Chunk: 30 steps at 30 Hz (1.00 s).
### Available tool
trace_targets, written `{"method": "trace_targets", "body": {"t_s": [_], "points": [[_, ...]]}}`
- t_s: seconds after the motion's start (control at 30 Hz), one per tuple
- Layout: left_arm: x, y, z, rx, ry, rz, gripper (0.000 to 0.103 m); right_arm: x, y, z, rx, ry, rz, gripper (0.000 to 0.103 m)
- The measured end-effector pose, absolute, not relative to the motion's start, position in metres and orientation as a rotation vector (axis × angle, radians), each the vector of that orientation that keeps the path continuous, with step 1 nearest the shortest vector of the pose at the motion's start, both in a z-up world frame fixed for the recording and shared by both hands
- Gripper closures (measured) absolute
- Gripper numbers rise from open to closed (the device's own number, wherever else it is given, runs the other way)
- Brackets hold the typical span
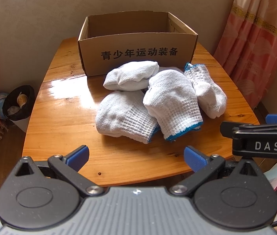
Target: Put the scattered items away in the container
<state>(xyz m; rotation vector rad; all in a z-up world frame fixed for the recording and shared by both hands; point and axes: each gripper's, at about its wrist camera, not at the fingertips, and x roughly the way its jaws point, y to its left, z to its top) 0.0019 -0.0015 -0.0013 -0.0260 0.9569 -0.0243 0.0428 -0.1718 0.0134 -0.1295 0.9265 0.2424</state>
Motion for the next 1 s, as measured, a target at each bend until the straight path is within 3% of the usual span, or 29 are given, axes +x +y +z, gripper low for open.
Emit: {"method": "trace_targets", "body": {"t_s": [1.0], "points": [[0.019, -0.003, -0.004, -0.001, 0.958, -0.016, 0.001, 0.062, -0.171, 0.008, -0.117, 0.945, 0.255, 0.0]]}}
